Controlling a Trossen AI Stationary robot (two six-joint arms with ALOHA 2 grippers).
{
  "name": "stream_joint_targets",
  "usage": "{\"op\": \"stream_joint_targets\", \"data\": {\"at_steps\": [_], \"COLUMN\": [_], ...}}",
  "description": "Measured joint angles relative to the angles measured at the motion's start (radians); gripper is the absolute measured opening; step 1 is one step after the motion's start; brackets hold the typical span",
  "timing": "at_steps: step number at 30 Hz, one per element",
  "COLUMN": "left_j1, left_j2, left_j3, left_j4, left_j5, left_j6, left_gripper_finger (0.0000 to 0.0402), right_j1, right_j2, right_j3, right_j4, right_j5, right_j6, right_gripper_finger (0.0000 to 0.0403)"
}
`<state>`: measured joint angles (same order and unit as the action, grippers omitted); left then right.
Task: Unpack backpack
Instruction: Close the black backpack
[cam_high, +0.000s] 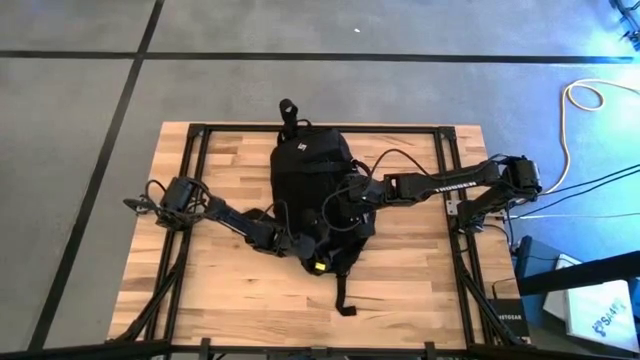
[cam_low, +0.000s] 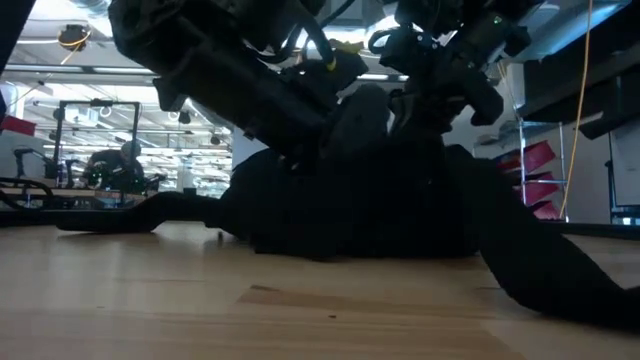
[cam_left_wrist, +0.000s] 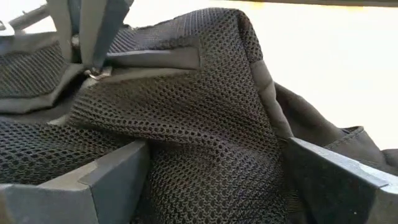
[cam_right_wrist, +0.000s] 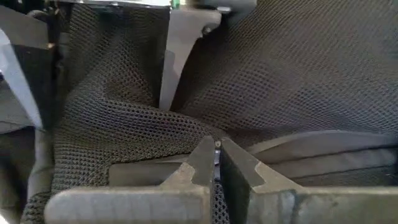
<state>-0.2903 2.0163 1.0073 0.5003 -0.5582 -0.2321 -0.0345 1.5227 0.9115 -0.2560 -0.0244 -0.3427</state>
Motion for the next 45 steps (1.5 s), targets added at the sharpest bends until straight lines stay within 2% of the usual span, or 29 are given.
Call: {"op": "stream_joint_targets", "data": {"at_steps": [2,6,10,14,16,19,24,27,31,36,45], "left_j1": [-0.016,-0.081,-0.176,-0.255,-0.277,-0.273,-0.239,-0.228,-0.227,-0.228,-0.201], "left_j2": [-0.01,-0.077,-0.127,-0.121,-0.092,-0.038,-0.009,-0.005,-0.002,0.016,0.042], "left_j3": [-0.002,-0.001,0.001,0.009,0.038,0.075,0.125,0.136,0.142,0.143,0.143], "left_j4": [0.024,0.08,0.085,0.064,0.004,-0.065,-0.079,-0.143,-0.148,-0.163,-0.217], "left_j5": [-0.057,-0.249,-0.42,-0.427,-0.432,-0.453,-0.467,-0.497,-0.468,-0.492,-0.676], "left_j6": [0.045,0.202,0.345,0.427,0.438,0.441,0.43,0.396,0.389,0.393,0.392], "left_gripper_finger": [0.0357,0.0357,0.0357,0.0357,0.0357,0.0357,0.0357,0.0357,0.0356,0.0356,0.0356], "right_j1": [0.0,0.0,0.001,0.002,0.002,0.002,0.018,0.018,0.014,0.015,0.014], "right_j2": [0.0,0.0,0.0,0.0,0.0,0.0,0.0,0.0,0.0,0.0,0.0], "right_j3": [0.0,0.0,0.001,0.001,0.001,0.001,0.001,0.001,0.0,0.0,0.0], "right_j4": [-0.008,0.012,0.032,0.036,0.057,0.101,0.156,0.175,0.202,0.237,0.259], "right_j5": [-0.023,-0.143,-0.177,-0.178,-0.178,-0.178,-0.182,-0.214,-0.215,-0.213,-0.219], "right_j6": [0.019,0.028,0.029,0.048,0.085,0.154,0.155,0.155,0.156,0.164,0.192], "right_gripper_finger": [0.0,0.0,0.0,0.0,0.0,0.0,0.0,0.0,0.0,0.0,0.0]}}
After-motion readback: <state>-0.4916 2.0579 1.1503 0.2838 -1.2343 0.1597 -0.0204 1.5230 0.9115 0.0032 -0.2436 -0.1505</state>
